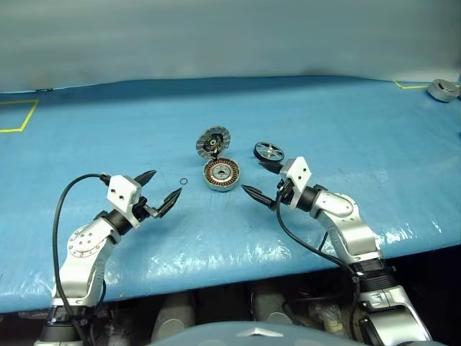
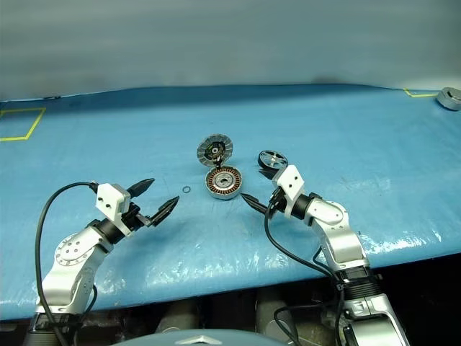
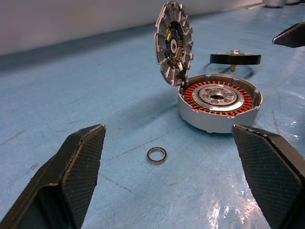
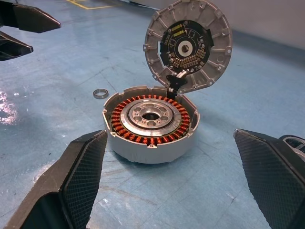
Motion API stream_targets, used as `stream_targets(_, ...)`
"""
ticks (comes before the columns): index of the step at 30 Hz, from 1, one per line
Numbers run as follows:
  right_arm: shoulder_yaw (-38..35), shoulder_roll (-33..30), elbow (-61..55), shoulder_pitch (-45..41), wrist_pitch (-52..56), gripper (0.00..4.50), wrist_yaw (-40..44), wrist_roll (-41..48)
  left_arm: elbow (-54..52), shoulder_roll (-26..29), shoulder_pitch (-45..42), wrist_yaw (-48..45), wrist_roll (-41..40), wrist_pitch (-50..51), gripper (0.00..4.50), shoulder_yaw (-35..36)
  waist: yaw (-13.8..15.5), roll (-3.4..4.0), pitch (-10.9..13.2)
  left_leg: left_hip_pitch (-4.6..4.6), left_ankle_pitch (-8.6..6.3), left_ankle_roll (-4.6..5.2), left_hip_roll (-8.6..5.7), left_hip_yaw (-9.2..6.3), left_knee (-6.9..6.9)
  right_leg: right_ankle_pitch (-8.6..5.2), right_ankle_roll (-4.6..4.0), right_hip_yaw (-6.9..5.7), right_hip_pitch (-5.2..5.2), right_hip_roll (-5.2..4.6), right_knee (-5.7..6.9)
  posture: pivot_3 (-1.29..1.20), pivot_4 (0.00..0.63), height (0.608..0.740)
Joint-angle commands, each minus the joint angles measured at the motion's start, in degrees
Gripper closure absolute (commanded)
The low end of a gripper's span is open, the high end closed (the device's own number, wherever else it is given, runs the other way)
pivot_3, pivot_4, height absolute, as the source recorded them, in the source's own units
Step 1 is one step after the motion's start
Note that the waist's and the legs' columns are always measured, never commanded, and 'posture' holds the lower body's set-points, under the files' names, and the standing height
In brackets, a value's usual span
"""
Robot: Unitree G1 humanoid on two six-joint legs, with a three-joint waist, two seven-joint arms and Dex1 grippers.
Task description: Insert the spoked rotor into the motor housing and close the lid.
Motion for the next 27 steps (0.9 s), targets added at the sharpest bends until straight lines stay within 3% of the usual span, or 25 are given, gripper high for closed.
stream_targets(1, -1.0, -0.4, -1.5, -0.2, -0.3, 0.03, 0.6, 0.8, -1.4, -0.2, -0.5, -0.4, -0.6, -0.1, 0.00, 0.0, 0.0, 0.00, 0.0, 0.00, 0.00, 0.00, 0.00, 0.00, 0.00, 0.00, 0.00, 0.00, 0.00, 0.00, 0.00, 0.00, 0.150, 0.740)
stream_targets(22, 0.4, -0.7, -1.6, -1.5, 0.8, 0.03, 1.7, -0.6, 0.0, -1.2, -0.7, 0.5, 0.5, -1.5, 0.00, -0.7, 0.0, 0.00, 0.0, 0.00, 0.00, 0.00, 0.00, 0.00, 0.00, 0.04, -0.04, 0.00, 0.00, 0.00, 0.00, 0.00, 0.150, 0.740)
stream_targets(27, 2.9, -2.8, -1.2, -2.2, -0.1, 0.03, 2.4, -4.6, 0.3, -1.4, -0.9, 0.7, 1.1, -1.5, 0.00, -1.2, 0.0, 0.00, 0.0, 0.00, 0.00, 0.00, -0.01, 0.00, 0.02, 0.04, -0.04, 0.00, 0.00, 0.00, 0.00, 0.00, 0.150, 0.740)
